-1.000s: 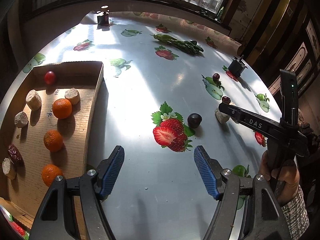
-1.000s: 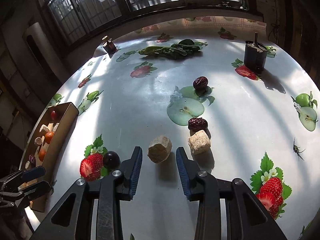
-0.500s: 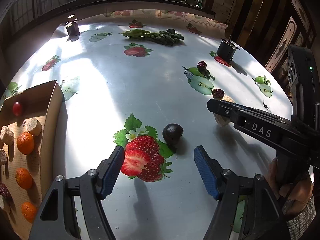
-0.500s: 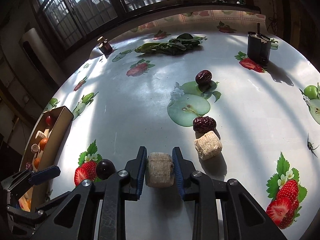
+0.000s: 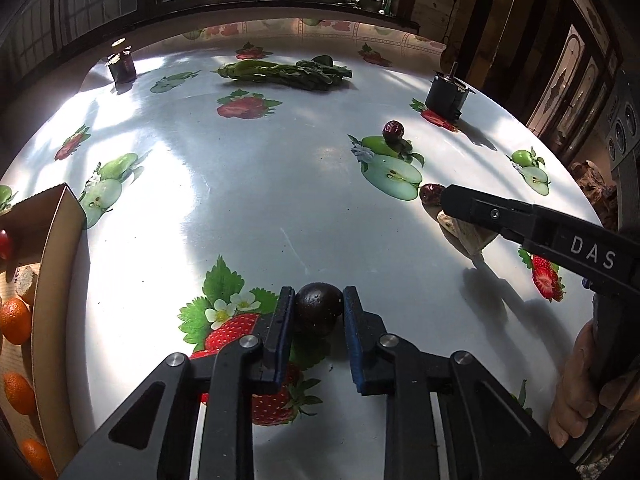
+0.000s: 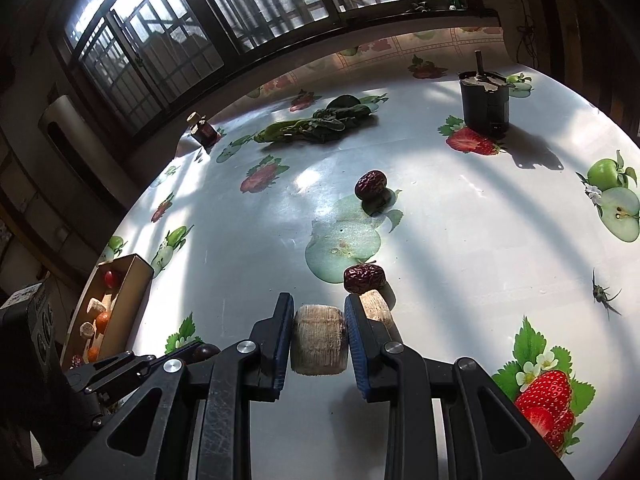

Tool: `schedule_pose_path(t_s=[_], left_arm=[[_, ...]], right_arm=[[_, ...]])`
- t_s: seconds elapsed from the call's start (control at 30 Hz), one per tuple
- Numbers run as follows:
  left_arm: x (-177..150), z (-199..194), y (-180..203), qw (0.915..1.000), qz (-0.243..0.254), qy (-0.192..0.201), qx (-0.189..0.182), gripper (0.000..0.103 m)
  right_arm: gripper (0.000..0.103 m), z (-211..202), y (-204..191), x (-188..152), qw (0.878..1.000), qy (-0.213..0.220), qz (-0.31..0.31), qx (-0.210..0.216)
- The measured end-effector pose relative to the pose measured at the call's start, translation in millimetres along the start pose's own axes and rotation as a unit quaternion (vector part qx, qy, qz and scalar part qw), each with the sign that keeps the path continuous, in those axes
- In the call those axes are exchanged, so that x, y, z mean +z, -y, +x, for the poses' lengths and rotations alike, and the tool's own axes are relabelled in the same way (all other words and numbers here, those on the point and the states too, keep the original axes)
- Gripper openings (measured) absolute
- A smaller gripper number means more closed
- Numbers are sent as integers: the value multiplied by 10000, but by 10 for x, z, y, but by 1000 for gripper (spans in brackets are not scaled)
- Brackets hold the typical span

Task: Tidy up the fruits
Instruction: 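Close the left tool on the dark plum while the right tool grasps a round beige cake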

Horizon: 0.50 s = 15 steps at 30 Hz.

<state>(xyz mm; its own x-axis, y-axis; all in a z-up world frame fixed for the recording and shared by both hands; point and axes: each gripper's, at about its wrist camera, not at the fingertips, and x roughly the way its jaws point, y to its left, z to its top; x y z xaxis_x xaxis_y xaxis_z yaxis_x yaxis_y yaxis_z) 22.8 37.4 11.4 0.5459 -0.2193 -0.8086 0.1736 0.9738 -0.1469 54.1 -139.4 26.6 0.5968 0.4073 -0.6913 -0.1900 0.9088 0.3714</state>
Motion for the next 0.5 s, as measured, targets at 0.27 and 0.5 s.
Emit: schedule_pose_path(t_s=[0.27, 0.5], left_arm=[[-138, -612, -332, 9974, -606, 356, -162, 23], [-439, -1425, -1224, 9846, -1471, 855, 391, 23]], right_arm=[[28, -22, -75, -27, 9998, 85, -154, 72], [28, -22, -298, -108, 9989, 106, -436, 118]])
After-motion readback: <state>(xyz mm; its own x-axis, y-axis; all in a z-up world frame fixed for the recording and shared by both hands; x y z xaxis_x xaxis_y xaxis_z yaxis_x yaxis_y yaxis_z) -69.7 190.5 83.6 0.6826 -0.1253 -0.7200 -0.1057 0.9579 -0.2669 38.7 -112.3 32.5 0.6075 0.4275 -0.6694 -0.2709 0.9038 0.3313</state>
